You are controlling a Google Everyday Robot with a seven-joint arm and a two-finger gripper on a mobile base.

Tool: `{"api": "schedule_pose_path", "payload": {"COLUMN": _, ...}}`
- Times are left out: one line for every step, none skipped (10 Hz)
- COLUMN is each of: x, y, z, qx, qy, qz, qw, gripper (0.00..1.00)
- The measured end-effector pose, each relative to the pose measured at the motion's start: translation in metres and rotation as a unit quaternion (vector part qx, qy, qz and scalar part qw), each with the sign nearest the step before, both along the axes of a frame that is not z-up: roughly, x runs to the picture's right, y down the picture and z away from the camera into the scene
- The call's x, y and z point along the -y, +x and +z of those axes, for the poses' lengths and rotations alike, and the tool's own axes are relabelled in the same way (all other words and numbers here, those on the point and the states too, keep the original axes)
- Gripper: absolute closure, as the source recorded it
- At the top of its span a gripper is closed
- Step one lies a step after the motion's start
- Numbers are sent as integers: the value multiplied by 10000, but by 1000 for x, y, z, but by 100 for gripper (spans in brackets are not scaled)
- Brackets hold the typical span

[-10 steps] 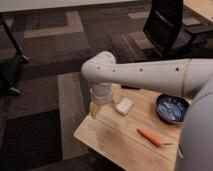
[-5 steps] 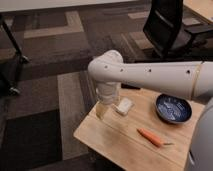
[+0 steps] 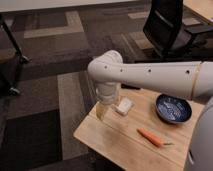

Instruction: Place the pepper on the white sponge

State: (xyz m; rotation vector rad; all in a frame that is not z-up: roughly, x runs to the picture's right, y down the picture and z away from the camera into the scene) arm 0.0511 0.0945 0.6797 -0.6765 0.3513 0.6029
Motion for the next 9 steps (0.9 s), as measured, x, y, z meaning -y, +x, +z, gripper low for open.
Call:
{"api": "schedule_pose_path", "payload": {"x": 2, "y": 13, "z": -1, "qx": 27, "qy": 14, "qz": -159, "qw": 9999, "gripper": 35}}
{"api": "schedule_pose_path", "payload": {"x": 11, "y": 38, "z": -8, "qx": 235, "qy": 85, "qz": -635, "qw": 9977, "gripper": 35}}
{"api": "schedule_pose_path", "payload": {"x": 13, "y": 52, "z": -10, "qx": 304, "qy": 99, "qz": -807, "qw": 9962, "gripper": 35}}
{"api": "schedule_pose_path", "payload": {"x": 13, "y": 78, "z": -13, "qx": 430, "qy": 92, "qz": -1051, "qw": 9935, "gripper": 35}}
{"api": "schedule_pose_path", "payload": {"x": 10, "y": 90, "z": -12, "qx": 476, "qy": 62, "qz": -1057, "qw": 9932, "gripper": 35}}
{"api": "schedule_pose_path", "payload": {"x": 0, "y": 114, "z": -6, "qx": 441, "qy": 10, "qz": -921, "qw": 9948, "gripper": 35}}
{"api": "schedule_pose_path", "payload": {"x": -6, "y": 121, "z": 0, "qx": 473, "qy": 4, "qz": -831, "qw": 9954, "gripper": 35}}
{"api": "schedule_pose_path", "payload": {"x": -11, "y": 124, "z": 4, "qx": 513, "qy": -5, "qz": -774, "qw": 9957, "gripper": 35}}
{"api": "schedule_pose_path", "payload": {"x": -25, "y": 142, "z": 11, "qx": 479, "qy": -101, "qz": -644, "qw": 9967, "gripper": 35}}
